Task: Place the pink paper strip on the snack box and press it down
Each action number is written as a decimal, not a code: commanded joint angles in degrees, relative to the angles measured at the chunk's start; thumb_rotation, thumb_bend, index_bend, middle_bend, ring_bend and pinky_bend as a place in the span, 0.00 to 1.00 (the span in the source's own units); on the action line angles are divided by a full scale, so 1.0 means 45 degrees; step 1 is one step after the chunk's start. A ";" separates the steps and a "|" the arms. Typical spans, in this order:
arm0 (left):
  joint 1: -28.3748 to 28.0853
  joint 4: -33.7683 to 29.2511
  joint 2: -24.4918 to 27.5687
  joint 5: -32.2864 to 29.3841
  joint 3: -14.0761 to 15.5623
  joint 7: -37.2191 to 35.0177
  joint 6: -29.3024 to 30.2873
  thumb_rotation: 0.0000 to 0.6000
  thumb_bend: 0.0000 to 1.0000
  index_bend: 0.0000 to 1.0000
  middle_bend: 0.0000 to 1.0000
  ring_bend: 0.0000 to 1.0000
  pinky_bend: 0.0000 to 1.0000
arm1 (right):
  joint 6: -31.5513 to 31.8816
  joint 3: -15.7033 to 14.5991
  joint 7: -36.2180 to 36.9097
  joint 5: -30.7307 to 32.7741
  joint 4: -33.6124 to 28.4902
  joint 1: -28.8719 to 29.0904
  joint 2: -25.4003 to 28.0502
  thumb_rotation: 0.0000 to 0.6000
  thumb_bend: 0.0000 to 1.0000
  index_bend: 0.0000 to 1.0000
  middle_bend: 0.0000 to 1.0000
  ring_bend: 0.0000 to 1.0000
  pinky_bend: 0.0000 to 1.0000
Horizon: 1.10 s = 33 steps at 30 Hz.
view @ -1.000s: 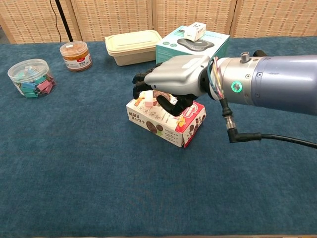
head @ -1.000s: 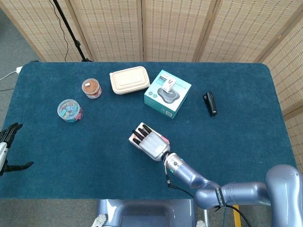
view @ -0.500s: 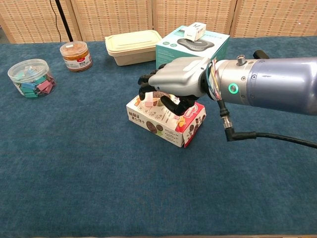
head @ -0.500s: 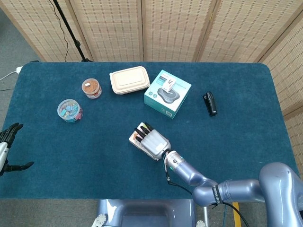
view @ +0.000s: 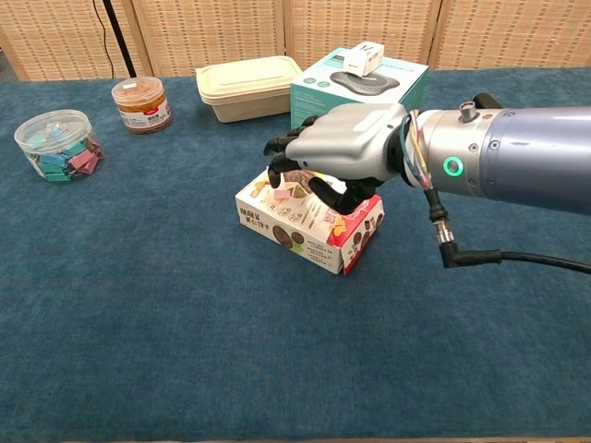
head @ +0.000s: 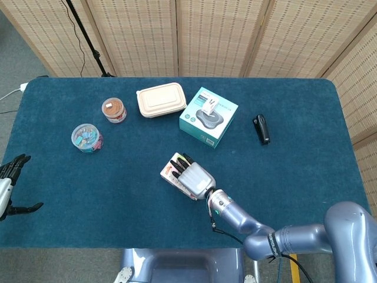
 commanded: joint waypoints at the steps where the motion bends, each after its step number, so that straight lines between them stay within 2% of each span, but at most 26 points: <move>1: 0.0015 -0.0013 0.0002 0.0030 -0.0006 0.0012 -0.0006 1.00 0.10 0.00 0.00 0.00 0.00 | 0.0054 -0.0101 0.0046 -0.0115 0.0009 -0.0037 0.0000 1.00 0.87 0.19 0.00 0.00 0.00; 19: 0.0112 -0.0034 -0.0021 0.0082 -0.0112 0.0076 -0.0074 1.00 0.10 0.00 0.00 0.00 0.00 | 0.0237 -0.0523 0.0451 -0.0963 0.0178 -0.0346 -0.0092 1.00 0.87 0.20 0.00 0.00 0.00; 33: 0.0181 0.0012 0.0012 0.0201 -0.0151 -0.0089 -0.0104 1.00 0.10 0.00 0.00 0.00 0.00 | 0.0283 -0.0645 0.0375 -0.1093 0.0382 -0.0498 -0.0195 1.00 0.87 0.21 0.00 0.00 0.00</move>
